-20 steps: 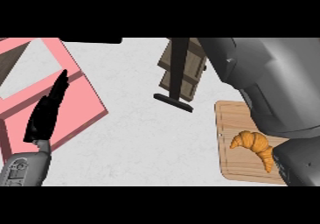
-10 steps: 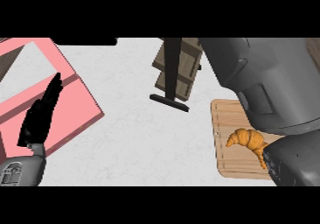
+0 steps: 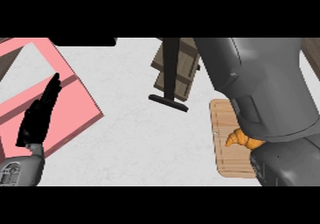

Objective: Pick the lemon from the cutting board and place it in the tiered basket

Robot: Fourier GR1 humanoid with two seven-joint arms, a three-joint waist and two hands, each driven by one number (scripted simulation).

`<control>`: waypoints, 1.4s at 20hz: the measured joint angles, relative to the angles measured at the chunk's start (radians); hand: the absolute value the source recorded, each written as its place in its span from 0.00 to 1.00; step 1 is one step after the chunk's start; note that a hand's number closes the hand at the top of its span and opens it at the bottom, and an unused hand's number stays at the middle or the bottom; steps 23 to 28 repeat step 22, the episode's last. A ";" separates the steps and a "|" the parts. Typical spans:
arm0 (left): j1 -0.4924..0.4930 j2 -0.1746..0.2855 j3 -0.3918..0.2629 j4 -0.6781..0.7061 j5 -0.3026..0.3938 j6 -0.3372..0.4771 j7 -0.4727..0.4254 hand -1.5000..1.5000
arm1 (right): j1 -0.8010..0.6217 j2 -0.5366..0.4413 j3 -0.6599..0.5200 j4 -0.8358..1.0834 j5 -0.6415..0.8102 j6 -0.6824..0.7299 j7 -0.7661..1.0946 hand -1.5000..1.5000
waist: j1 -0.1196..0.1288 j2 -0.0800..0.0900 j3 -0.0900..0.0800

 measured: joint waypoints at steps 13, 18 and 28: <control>0.011 -0.002 0.000 0.006 -0.007 0.004 0.009 0.50 | -0.029 0.012 -0.080 -0.290 0.214 -0.001 0.001 0.00 | -0.016 -0.020 0.000; 0.011 -0.002 0.002 0.008 -0.007 0.004 0.018 0.50 | -0.052 0.015 -0.108 -0.409 0.238 0.046 0.001 0.00 | -0.016 -0.034 0.000; 0.012 -0.007 -0.008 0.011 -0.012 0.002 0.019 0.50 | -0.062 0.017 -0.085 -0.502 0.239 0.082 0.001 0.00 | -0.011 -0.040 0.000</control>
